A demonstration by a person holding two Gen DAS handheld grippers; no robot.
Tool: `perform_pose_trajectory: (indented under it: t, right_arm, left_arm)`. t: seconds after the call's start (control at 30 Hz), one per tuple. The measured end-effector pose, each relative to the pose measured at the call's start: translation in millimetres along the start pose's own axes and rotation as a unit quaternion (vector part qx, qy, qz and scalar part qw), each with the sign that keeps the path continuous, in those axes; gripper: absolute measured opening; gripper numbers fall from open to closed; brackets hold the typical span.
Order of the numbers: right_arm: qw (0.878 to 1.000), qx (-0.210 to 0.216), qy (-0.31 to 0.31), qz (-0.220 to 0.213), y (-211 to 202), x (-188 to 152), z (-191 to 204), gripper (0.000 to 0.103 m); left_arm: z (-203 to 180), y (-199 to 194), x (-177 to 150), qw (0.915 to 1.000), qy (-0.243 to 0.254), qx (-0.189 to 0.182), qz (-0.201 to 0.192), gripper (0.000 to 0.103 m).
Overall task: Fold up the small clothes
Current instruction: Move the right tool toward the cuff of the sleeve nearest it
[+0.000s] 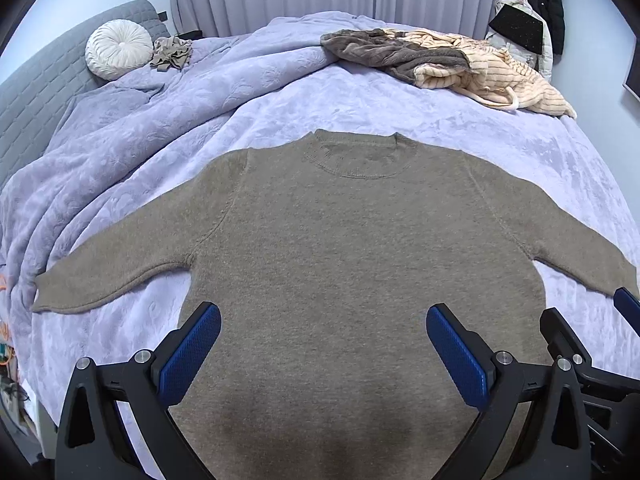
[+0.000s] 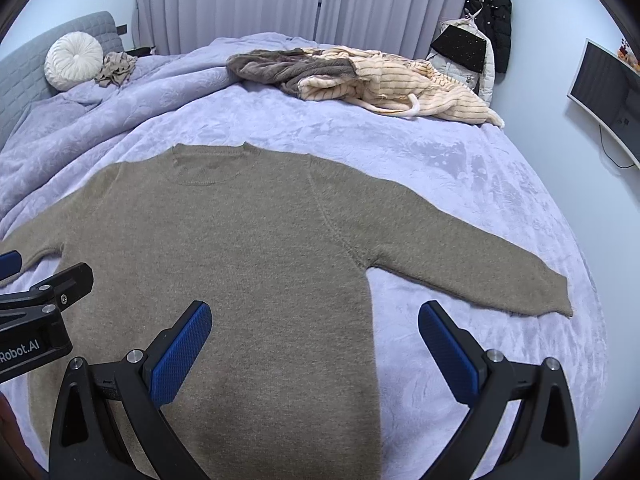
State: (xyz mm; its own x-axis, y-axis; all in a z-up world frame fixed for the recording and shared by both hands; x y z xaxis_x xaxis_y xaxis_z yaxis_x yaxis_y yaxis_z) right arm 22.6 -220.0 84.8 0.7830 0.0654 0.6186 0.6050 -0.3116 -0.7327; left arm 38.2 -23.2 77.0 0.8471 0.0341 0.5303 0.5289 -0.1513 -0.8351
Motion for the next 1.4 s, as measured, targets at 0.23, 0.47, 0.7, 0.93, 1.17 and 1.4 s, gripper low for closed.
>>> perform_pose_trajectory:
  t: [0.23, 0.47, 0.7, 0.93, 1.17, 1.4]
  right_arm:
    - [1.000, -0.004, 0.024, -0.008, -4, 5, -24, 0.103]
    - [0.999, -0.011, 0.046, -0.005, -2, 5, -47, 0.103]
    - [0.997, -0.022, 0.069, -0.002, 5, 3, -76, 0.103]
    - [0.995, -0.034, 0.093, 0.006, 14, -3, -107, 0.103]
    - [0.992, -0.050, 0.115, 0.019, 29, -13, -141, 0.103]
    - [0.986, -0.076, 0.145, 0.042, 55, -26, -187, 0.103]
  left_arm:
    - [-20, -2, 7, 1.0000, 0.009, -0.003, -0.003, 0.103]
    - [-48, 0, 14, 0.9996, 0.027, -0.010, -0.001, 0.103]
    - [-79, 4, 19, 0.9987, 0.048, -0.015, -0.001, 0.103]
    - [-105, 11, 22, 0.9977, 0.064, -0.021, 0.002, 0.103]
    - [-134, 28, 20, 0.9961, 0.082, -0.027, 0.017, 0.103]
    - [-177, 51, 18, 0.9927, 0.109, -0.037, 0.036, 0.103]
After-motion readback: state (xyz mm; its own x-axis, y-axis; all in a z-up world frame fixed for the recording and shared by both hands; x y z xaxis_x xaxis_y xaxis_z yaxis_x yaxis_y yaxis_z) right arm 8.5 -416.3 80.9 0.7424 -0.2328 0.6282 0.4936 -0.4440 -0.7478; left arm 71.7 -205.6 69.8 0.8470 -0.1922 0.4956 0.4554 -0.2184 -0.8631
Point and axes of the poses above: each gripper's, at about its wrist camera, not at the fingertips, and y roughly the way its jaws point, z to its left, x to its top, the point moved 7 cm from there along y, roughly the way its jaws point, and after that the axes turned 11 degrees about -x, right-handed, at the moved point
